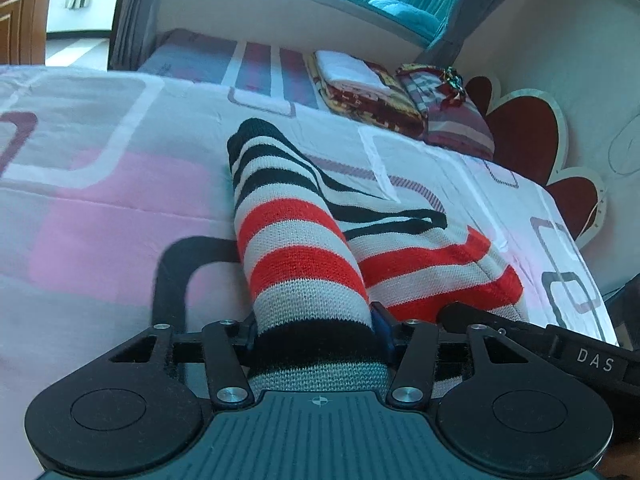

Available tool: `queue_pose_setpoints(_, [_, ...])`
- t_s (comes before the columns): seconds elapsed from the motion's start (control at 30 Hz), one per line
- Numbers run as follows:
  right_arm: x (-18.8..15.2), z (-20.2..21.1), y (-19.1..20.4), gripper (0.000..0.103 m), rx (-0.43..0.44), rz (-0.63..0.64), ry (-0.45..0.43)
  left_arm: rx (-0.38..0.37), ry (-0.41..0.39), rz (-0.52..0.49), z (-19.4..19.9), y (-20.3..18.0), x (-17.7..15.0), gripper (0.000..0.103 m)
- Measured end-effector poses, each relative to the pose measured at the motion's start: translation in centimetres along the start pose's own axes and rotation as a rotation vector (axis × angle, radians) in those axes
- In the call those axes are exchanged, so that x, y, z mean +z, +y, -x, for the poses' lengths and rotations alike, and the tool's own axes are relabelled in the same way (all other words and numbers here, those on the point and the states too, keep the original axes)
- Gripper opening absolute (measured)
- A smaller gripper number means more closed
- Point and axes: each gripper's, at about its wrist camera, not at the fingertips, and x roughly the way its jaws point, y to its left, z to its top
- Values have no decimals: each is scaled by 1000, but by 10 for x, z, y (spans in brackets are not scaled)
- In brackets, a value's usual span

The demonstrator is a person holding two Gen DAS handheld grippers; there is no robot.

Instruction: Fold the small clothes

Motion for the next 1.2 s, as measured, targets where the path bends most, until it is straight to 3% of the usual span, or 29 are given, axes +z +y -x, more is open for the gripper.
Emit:
queue_pose_setpoints(0.27, [-6,-10,42,33,65,21,-17,45,-51,16,42,45,6,52])
queue_pose_setpoints(0.6, [-35,-60,129,33,110,29,-20,74,-91,43,87,155,20,52])
queue_pose_setpoints(0.83, [-54,-114,176,33,123,9,-32,105,-97,32,81,230,42,52])
queue_pose_setpoints(1.03, [-62,-163,183,33,129,-26,-3,140,-73,59,55,284,41,53])
queue_pose_setpoints(1.07, [-64,-170,182,33,120,-23,8,135,-66,68,49,291,36,57])
queue_pose_setpoints(1.1, [-67,-177,181,34,100,-21,19,132,-70,76,46,296,31,68])
queue_pose_setpoints(1.2, [-76,-189,171,41,26,-9,46,170,-93,36,42,295,23,79])
